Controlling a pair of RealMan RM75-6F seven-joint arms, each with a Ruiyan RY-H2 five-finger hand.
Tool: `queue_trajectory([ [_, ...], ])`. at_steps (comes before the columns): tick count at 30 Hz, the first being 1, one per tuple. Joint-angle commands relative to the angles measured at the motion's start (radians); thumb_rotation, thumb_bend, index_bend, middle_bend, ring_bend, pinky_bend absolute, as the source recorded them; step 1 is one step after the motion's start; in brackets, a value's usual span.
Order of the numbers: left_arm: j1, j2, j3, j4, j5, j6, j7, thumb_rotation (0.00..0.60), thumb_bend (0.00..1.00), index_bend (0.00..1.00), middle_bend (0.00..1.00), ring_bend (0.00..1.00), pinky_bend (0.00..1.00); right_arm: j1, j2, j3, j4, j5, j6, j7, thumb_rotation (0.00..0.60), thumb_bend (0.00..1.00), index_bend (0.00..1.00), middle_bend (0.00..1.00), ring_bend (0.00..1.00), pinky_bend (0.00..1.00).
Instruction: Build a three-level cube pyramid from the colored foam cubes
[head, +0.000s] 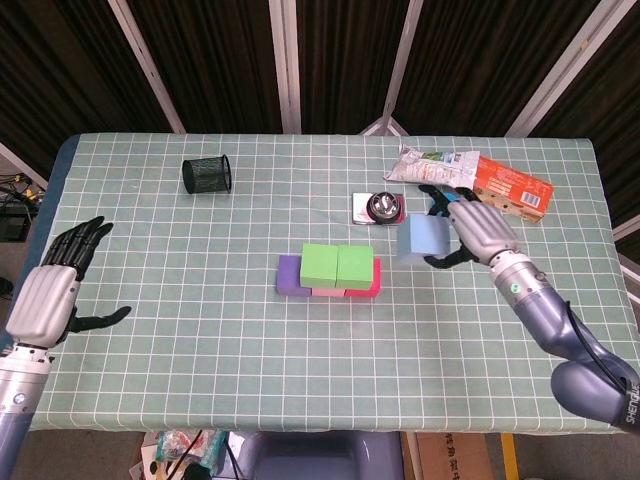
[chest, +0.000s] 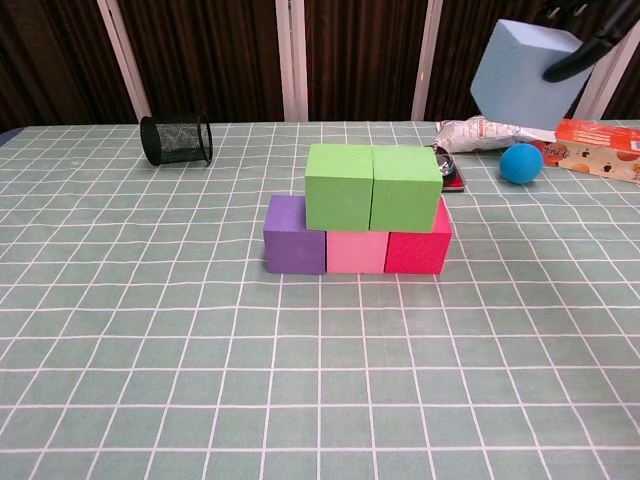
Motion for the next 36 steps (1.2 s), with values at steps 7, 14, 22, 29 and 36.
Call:
queue_trajectory([
  [7,0.002,0.009,-0.002,0.003,-0.007,-0.004,-0.018,0.600,0.12,0.00,0.00,0.00,0.00,0.120,-0.098,-0.017,-0.015,0.116,0.051,-0.032,0.600,0.26,0.03,0.47,0.35,0.00],
  [14,0.003,0.013,-0.003,0.004,-0.008,-0.007,-0.028,0.600,0.12,0.00,0.00,0.00,0.00,0.188,-0.181,-0.048,-0.037,0.199,0.168,-0.105,0.600,0.26,0.03,0.47,0.34,0.00],
  [22,0.004,0.018,-0.002,0.006,-0.007,-0.012,-0.044,0.600,0.12,0.00,0.00,0.00,0.00,0.242,-0.242,-0.083,-0.051,0.258,0.261,-0.200,0.600,0.26,0.03,0.47,0.34,0.00],
  [29,0.006,0.025,-0.003,0.000,-0.003,-0.014,-0.057,0.600,0.12,0.00,0.00,0.00,0.00,0.283,-0.273,-0.101,-0.072,0.321,0.342,-0.287,0.600,0.26,0.03,0.47,0.35,0.00],
  [36,0.008,0.032,-0.002,-0.004,0.005,-0.015,-0.067,0.600,0.12,0.00,0.00,0.00,0.00,0.335,-0.280,-0.104,-0.095,0.378,0.410,-0.394,0.600,0.26,0.03,0.47,0.35,0.00],
])
